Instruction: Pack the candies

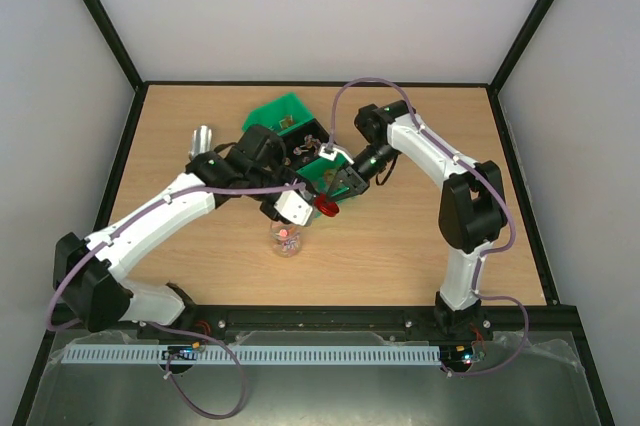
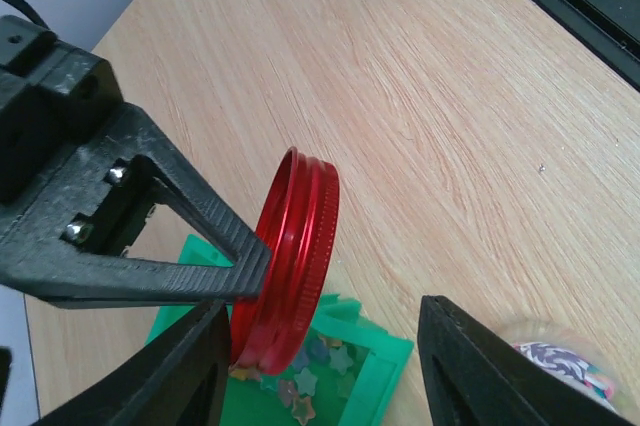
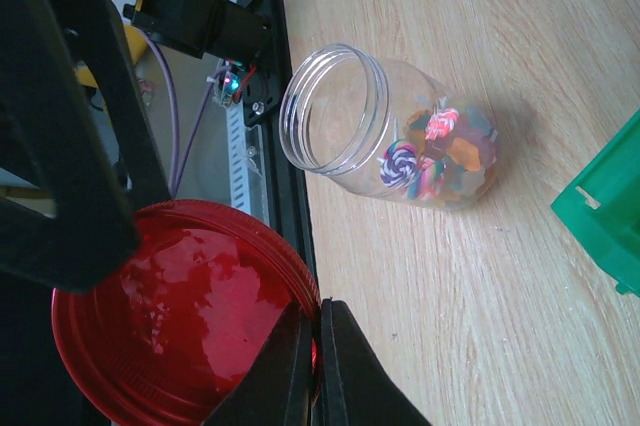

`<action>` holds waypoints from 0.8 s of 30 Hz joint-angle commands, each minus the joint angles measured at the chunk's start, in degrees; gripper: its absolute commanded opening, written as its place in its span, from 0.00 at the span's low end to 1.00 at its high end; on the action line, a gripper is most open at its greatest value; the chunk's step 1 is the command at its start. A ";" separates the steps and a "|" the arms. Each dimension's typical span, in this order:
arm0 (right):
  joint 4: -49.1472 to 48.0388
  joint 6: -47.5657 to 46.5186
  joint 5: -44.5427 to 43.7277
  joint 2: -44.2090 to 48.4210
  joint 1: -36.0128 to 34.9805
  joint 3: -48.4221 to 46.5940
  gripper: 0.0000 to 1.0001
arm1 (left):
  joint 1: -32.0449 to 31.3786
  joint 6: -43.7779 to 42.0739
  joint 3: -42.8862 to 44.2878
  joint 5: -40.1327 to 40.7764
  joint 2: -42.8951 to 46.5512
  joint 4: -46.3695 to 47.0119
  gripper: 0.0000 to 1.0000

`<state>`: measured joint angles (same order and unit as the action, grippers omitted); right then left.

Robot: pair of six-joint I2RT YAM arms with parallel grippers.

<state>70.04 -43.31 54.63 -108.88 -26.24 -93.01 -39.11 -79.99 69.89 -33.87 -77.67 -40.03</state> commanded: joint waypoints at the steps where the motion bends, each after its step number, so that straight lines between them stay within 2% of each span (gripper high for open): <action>1: 3.63 -0.90 2.33 0.16 0.22 0.17 0.02 | -1.10 -0.43 -1.92 0.25 0.84 4.64 0.52; 5: 3.64 -1.06 2.45 0.48 0.22 0.85 0.03 | -1.93 0.46 -3.24 2.07 1.05 7.45 0.44; 13: 3.62 -1.56 2.00 1.13 0.22 1.34 0.06 | -3.07 2.96 -5.53 3.37 2.70 12.31 0.17; 16: 3.48 -1.67 1.67 1.54 0.27 1.29 0.10 | -3.07 4.34 -4.59 2.90 2.53 10.94 0.15; 20: 0.50 1.38 2.22 2.74 2.22 1.39 0.24 | -2.92 7.92 -4.09 2.71 2.74 10.28 0.12; 22: -3.97 4.45 2.34 4.79 4.50 1.91 0.41 | -2.50 10.19 -3.70 2.75 2.83 10.07 0.11; 24: -13.33 9.98 1.71 8.60 7.36 4.53 0.58 | -1.62 13.81 -3.18 2.40 2.75 10.07 0.11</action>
<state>67.57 -40.75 55.55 -107.31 -23.64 -91.48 -41.74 -72.40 65.21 -29.76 -76.25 -29.43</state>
